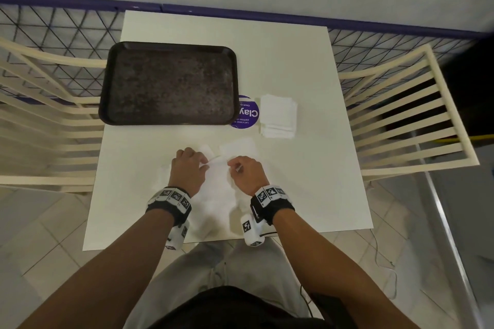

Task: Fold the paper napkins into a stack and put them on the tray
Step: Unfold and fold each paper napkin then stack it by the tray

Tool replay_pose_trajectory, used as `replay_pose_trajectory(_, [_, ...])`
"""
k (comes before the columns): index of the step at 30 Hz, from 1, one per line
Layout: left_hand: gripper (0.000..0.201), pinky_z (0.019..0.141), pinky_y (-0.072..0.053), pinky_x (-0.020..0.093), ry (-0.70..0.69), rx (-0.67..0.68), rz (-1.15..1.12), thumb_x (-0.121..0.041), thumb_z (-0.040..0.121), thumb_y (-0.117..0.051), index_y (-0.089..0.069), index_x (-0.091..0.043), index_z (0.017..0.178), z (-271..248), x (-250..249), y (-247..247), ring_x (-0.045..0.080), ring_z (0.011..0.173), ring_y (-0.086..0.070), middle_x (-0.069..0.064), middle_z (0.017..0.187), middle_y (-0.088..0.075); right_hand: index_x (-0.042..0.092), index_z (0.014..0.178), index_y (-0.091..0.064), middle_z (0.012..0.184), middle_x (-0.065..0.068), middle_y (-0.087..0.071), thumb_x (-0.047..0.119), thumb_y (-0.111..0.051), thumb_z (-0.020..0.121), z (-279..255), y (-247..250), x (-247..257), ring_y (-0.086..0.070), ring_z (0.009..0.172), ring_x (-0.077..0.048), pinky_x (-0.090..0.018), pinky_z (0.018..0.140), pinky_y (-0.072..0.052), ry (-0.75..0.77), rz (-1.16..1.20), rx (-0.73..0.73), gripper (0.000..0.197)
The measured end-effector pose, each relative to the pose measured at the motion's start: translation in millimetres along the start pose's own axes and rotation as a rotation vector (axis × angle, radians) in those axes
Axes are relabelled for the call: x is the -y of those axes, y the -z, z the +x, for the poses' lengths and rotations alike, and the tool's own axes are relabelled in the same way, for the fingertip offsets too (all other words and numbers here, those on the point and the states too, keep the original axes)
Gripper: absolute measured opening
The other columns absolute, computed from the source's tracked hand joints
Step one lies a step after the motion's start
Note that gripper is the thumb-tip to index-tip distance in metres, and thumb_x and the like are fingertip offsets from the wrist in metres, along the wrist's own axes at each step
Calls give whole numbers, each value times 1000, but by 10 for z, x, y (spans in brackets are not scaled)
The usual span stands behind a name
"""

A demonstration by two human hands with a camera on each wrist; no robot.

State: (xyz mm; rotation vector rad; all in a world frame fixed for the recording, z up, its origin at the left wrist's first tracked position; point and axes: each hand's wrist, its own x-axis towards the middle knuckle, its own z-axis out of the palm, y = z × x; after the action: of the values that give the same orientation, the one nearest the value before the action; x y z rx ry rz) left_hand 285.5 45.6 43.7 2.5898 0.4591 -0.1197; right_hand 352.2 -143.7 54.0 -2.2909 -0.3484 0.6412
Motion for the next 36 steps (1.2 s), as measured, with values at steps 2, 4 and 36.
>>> replay_pose_trajectory(2, [10,87,-44,46,-23,-28,-10,-22,91,-75,-72,-15,98,-23,-40,66,35,105,-57,8,105,-68,18,120,-68,107,1,-70,31,-74,89,-23,33,48,-58,85,-6,-18,79,-48,-50,92,-13,34])
replay_pose_trajectory(4, [11,91,-42,46,-52,-37,-56,-25,96,-70,-68,-16,101,-36,-79,146,32,101,-62,3,101,-71,21,127,-63,111,7,-66,53,-76,83,-43,93,123,-59,92,-5,-16,78,-44,-109,176,18,56])
replay_pose_trajectory(36, [23,60,-45,30,515,-51,-1290,1,95,-50,-66,-14,88,-263,-192,562,27,73,-57,14,88,-65,11,89,-69,77,-1,-69,-4,-53,90,-60,253,523,-61,62,-8,-18,58,-44,-44,527,-12,22])
